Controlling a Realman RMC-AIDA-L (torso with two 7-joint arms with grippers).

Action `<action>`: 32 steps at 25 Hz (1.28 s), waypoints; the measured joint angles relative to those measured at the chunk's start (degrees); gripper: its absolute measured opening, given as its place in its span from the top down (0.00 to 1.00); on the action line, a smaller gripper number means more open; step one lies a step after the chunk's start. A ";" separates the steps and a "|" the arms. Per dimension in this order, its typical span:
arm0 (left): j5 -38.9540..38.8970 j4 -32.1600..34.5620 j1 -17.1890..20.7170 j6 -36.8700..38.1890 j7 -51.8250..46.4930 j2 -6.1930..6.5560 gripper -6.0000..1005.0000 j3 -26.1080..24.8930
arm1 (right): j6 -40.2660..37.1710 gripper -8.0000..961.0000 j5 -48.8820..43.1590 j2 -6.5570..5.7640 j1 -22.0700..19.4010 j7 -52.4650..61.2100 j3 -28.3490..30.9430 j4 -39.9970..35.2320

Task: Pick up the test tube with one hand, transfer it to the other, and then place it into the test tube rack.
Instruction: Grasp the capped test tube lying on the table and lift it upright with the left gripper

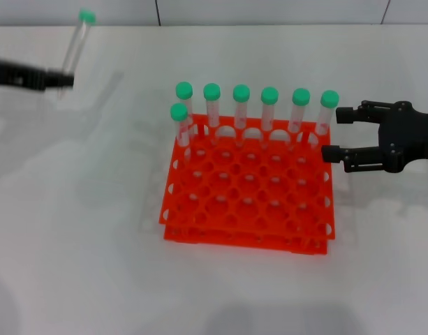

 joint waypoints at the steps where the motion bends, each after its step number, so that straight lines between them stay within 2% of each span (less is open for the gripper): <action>1: -2.19 0.02 0.31 -0.40 0.99 -0.01 0.80 -0.03 | -0.01 0.14 0.19 -0.01 0.00 -0.01 0.00 -0.02; 4: -13.60 -0.68 1.51 -2.44 7.40 -0.81 0.80 -0.12 | 0.11 0.14 0.79 -0.09 -0.06 -0.12 0.02 -0.06; 7: -20.42 -2.05 1.73 -2.50 12.86 -1.81 0.80 0.01 | 0.20 0.14 0.94 -0.10 -0.07 -0.15 0.03 -0.09; 11: -26.51 -4.73 0.98 -2.39 17.86 -3.20 0.80 0.11 | 0.20 0.14 1.42 -0.16 -0.02 -0.24 0.03 -1.00; 13: -28.61 -7.15 0.12 -2.28 20.52 -3.44 0.80 0.29 | 0.18 0.14 1.43 -0.17 -0.09 -0.27 0.03 -1.50; 21: -30.09 -15.65 -4.07 -0.94 28.20 -3.93 0.80 2.10 | 0.17 0.15 1.43 -0.35 -0.08 -0.27 0.25 -2.21; 26: -30.35 -16.40 -4.82 -0.91 31.06 -5.08 0.80 7.56 | -0.67 0.15 1.43 -0.43 -0.13 -0.27 2.37 -2.88; 32: -30.67 -16.54 -5.11 0.53 34.31 -6.38 0.80 9.41 | -2.17 0.15 1.42 -0.45 -1.04 -0.27 4.93 -3.98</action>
